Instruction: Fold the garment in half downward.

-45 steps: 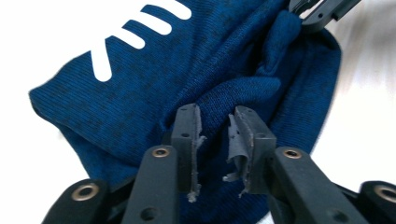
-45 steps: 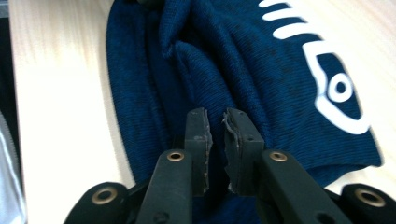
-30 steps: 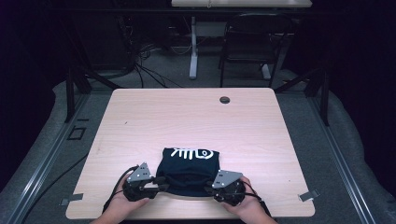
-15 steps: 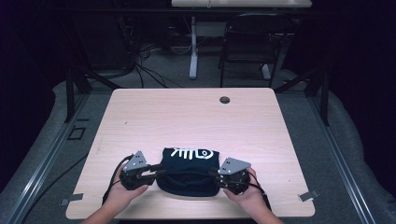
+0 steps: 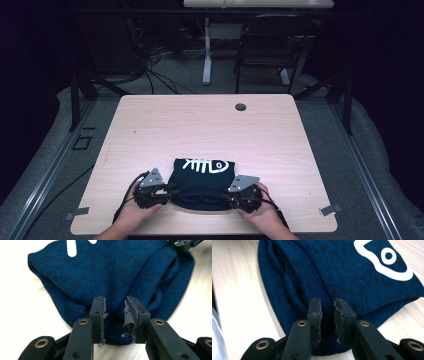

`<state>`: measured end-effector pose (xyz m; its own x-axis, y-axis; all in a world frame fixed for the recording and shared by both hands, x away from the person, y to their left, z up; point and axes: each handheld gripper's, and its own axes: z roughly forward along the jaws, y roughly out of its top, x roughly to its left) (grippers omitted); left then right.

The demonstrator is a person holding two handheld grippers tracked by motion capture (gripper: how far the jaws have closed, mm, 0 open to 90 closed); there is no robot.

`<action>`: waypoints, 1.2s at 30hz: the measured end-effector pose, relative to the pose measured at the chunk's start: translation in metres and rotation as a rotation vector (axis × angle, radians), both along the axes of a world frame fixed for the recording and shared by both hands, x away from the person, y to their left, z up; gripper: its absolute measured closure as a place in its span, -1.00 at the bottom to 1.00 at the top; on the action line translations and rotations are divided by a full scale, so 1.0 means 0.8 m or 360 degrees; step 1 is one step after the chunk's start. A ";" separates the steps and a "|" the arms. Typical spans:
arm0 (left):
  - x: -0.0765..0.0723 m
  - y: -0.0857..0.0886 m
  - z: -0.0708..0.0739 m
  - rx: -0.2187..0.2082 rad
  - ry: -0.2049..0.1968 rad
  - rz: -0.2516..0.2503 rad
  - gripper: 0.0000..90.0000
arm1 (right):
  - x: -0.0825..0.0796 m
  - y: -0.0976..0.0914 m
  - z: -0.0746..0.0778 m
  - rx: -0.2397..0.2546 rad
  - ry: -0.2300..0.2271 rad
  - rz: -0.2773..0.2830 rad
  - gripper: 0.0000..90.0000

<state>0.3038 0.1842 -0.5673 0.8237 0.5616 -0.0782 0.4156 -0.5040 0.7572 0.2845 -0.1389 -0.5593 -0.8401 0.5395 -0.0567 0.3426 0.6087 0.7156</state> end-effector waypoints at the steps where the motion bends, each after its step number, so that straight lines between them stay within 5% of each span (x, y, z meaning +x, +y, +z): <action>1: 0.006 -0.003 -0.003 0.0028 -0.0005 0.0012 0.54 | 0.003 -0.001 0.000 -0.0002 -0.0003 -0.0008 0.68; 11: 0.030 -0.009 -0.008 0.0002 -0.0015 0.0104 0.53 | 0.031 -0.003 -0.002 -0.0008 -0.0040 -0.0100 0.65; 23: 0.049 -0.014 -0.009 -0.0004 -0.0010 0.0169 0.52 | 0.057 -0.013 -0.007 0.0097 -0.0006 -0.0196 0.63; 31: 0.044 -0.007 -0.004 -0.0043 -0.0004 0.0182 0.42 | 0.053 -0.018 0.000 0.0168 0.0014 -0.0215 0.57; 36: 0.036 0.004 0.005 -0.0077 0.0007 0.0197 0.36 | 0.044 -0.020 0.018 0.0143 -0.0028 -0.0179 0.55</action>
